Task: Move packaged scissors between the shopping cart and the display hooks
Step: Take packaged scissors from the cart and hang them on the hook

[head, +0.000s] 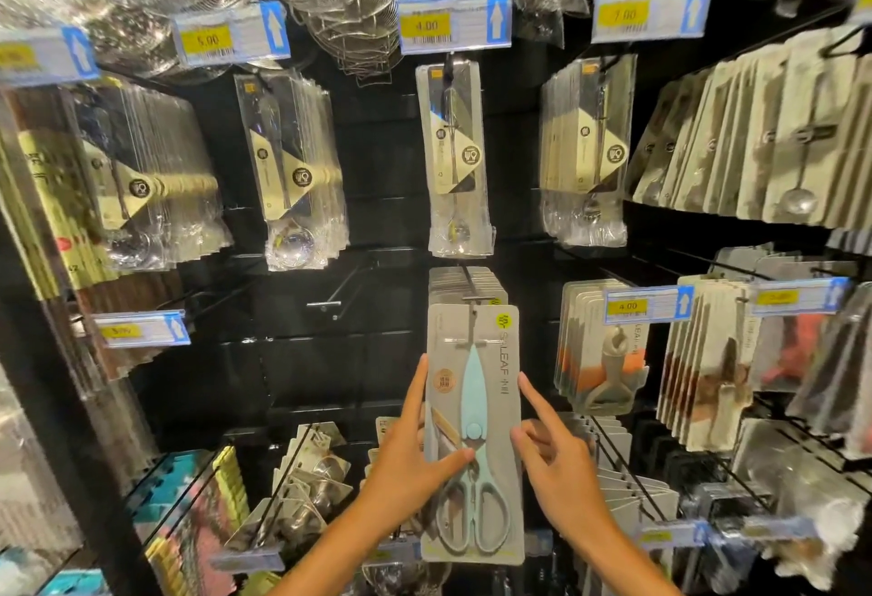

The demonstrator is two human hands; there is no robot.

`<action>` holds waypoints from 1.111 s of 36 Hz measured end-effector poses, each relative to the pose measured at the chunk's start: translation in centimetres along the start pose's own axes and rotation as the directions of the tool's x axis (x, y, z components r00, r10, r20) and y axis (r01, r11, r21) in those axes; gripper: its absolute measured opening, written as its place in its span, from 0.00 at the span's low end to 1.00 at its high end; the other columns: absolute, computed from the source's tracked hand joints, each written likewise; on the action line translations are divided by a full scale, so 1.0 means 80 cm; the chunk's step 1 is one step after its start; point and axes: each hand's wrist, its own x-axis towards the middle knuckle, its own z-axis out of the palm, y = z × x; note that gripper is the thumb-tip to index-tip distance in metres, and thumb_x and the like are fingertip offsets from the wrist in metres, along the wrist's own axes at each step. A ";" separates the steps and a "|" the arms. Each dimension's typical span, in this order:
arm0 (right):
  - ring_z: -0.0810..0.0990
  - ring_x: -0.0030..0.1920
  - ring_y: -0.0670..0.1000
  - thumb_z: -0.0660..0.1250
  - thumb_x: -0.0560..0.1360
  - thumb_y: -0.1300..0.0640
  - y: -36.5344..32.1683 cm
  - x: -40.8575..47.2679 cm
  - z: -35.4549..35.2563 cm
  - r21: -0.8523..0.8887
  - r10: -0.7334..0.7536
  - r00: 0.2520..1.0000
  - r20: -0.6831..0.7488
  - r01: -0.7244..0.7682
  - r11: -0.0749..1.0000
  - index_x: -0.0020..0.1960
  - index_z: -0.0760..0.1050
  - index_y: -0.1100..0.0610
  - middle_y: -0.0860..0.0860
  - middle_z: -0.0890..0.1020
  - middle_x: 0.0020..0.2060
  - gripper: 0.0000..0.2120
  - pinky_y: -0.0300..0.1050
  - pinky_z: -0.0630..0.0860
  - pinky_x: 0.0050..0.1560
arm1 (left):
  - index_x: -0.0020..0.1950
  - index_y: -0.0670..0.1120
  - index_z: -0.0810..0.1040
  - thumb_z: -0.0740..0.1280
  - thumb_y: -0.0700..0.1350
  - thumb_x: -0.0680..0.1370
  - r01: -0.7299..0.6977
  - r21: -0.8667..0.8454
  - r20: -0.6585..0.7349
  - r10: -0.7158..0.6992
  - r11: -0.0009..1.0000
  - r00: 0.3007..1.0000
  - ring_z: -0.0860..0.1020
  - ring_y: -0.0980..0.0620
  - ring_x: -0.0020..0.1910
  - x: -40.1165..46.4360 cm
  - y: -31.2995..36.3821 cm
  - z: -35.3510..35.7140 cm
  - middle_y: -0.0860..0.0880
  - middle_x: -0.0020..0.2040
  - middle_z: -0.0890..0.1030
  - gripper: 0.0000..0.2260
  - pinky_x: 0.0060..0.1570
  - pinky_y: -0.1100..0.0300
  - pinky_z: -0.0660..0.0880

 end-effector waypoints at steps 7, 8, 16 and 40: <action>0.83 0.51 0.58 0.64 0.82 0.54 0.011 0.017 0.002 -0.116 0.017 0.998 0.058 -0.010 0.993 0.74 0.51 0.24 0.42 0.84 0.50 0.35 0.60 0.80 0.56 | 0.77 0.71 0.35 0.75 0.55 0.75 0.018 0.031 0.081 -0.020 0.999 0.997 0.71 0.62 0.71 0.022 -0.010 -0.003 0.61 0.78 0.65 0.50 0.68 0.63 0.72; 0.84 0.51 0.55 0.64 0.82 0.53 0.011 0.020 0.003 -0.125 0.022 0.996 0.083 -0.011 0.992 0.75 0.48 0.24 0.39 0.84 0.52 0.35 0.59 0.80 0.57 | 0.77 0.70 0.34 0.74 0.55 0.76 0.016 0.043 0.091 -0.019 0.999 0.996 0.71 0.63 0.72 0.026 -0.011 -0.003 0.60 0.78 0.65 0.50 0.68 0.64 0.71; 0.63 0.77 0.43 0.65 0.80 0.43 0.015 0.048 0.017 -0.155 0.027 0.987 0.155 -0.002 0.988 0.76 0.34 0.29 0.36 0.57 0.78 0.42 0.57 0.66 0.76 | 0.78 0.67 0.35 0.71 0.63 0.73 -0.031 0.143 0.118 0.014 0.989 0.993 0.66 0.64 0.72 0.059 -0.017 -0.008 0.67 0.73 0.62 0.49 0.73 0.56 0.68; 0.65 0.73 0.36 0.68 0.80 0.55 0.018 -0.007 0.025 -0.345 -0.068 0.987 0.146 0.115 0.931 0.75 0.68 0.45 0.35 0.68 0.71 0.24 0.32 0.63 0.72 | 0.81 0.62 0.52 0.66 0.54 0.82 0.028 0.550 0.043 -0.061 0.835 0.997 0.53 0.61 0.79 -0.030 -0.070 -0.052 0.60 0.81 0.53 0.33 0.78 0.56 0.57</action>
